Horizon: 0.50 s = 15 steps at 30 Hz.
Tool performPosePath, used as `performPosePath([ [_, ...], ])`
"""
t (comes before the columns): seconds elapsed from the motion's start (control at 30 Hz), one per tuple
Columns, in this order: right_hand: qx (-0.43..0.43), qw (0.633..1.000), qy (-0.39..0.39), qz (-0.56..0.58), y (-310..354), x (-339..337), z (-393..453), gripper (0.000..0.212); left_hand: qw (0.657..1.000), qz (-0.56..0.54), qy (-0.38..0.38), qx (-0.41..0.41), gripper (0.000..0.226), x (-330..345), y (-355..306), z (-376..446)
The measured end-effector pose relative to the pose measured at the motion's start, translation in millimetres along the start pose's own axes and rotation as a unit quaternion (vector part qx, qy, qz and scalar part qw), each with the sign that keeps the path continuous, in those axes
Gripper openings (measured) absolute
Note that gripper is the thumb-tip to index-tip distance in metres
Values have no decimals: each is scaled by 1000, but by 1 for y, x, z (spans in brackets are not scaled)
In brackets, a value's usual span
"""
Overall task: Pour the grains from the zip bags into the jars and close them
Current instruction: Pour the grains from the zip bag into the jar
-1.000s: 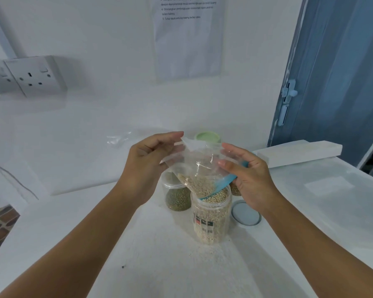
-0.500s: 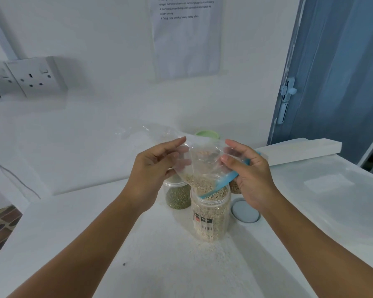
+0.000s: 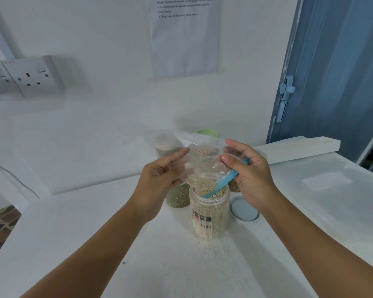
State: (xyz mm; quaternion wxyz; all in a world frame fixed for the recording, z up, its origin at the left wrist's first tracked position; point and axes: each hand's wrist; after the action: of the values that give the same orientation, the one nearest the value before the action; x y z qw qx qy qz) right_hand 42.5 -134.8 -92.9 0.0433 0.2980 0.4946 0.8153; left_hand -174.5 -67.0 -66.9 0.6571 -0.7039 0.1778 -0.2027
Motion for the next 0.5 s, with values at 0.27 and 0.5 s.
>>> performPosePath([
  [0.27,24,999,27,-5,4,0,-2,52,998,34,-44,22,36,1,-9,5],
  [0.5,18,998,32,-53,8,0,1,53,996,45,-69,44,36,1,-8,11],
])
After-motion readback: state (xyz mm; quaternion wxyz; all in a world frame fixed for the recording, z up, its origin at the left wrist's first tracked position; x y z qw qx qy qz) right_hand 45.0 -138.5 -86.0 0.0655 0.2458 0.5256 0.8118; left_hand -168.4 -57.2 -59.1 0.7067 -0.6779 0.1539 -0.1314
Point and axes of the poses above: each hand's wrist, its own z-axis towards the middle knuckle, its own x-axis out of the palm, y = z × x, and after that the axes turned 10 degrees about -x, right-handed
